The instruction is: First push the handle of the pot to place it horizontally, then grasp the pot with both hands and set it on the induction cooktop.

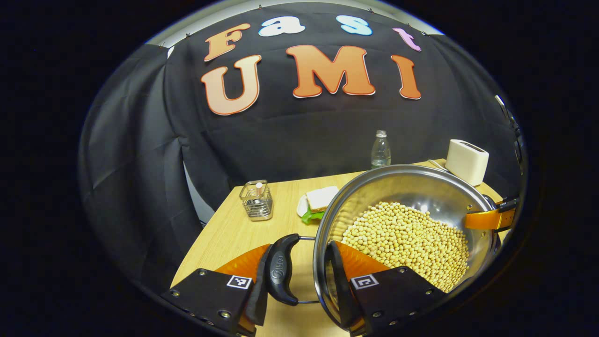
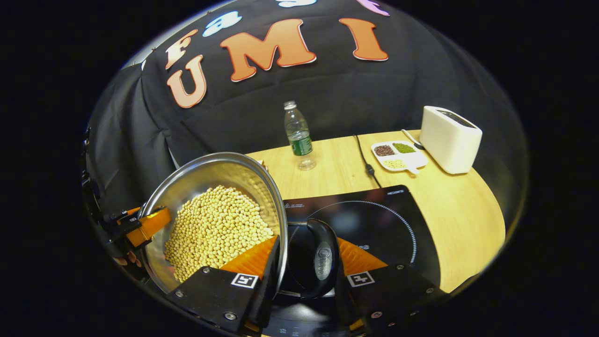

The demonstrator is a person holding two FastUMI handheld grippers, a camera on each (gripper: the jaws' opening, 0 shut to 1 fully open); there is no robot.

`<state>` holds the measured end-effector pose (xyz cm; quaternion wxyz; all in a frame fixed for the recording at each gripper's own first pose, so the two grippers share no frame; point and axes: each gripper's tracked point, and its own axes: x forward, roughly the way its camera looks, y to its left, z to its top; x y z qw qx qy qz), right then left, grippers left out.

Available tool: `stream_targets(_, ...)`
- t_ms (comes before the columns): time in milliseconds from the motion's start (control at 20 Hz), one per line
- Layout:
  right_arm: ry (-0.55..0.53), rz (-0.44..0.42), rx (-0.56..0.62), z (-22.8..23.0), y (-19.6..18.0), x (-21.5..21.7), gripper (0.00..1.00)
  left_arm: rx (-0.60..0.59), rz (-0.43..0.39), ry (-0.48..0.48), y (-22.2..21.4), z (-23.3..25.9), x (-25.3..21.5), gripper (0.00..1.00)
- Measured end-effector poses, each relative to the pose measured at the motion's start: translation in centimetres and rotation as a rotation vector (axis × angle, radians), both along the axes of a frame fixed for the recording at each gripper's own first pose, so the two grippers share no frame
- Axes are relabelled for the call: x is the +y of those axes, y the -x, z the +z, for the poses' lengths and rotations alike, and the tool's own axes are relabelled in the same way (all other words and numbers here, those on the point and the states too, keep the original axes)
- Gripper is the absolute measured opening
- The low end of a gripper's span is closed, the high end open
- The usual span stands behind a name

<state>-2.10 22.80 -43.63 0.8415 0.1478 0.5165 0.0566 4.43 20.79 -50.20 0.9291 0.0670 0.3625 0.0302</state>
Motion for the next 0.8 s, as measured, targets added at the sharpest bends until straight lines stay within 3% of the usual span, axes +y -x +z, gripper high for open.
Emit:
stream_targets(50, 0.003, -0.012, -0.005, 0.1, -0.2, -0.9, 0.54, -0.006, -0.007, 0.004, -0.2, -0.1, 0.1, 0.61)
stream_targets(350, 0.023, -0.068, -0.025, 2.9, 0.8, -4.5, 0.54, -0.030, -0.050, 0.026, -0.8, -0.8, -0.3, 0.58)
stream_targets(400, 0.026, -0.074, -0.026, 3.0, 1.2, -4.2, 0.50, -0.032, -0.055, 0.031, -0.7, -0.6, -0.2, 0.58)
stream_targets(450, 0.030, -0.082, -0.027, 3.1, 1.5, -4.1, 0.54, -0.033, -0.060, 0.035, -0.9, -0.5, -0.2, 0.61)
stream_targets(550, 0.037, -0.095, -0.029, 2.7, 1.7, -3.1, 0.54, -0.035, -0.069, 0.046, -1.0, -0.7, -0.3, 0.58)
stream_targets(800, 0.046, -0.123, -0.026, 2.9, 2.4, -2.7, 0.54, -0.030, -0.094, 0.062, -1.2, -1.3, -0.5, 0.61)
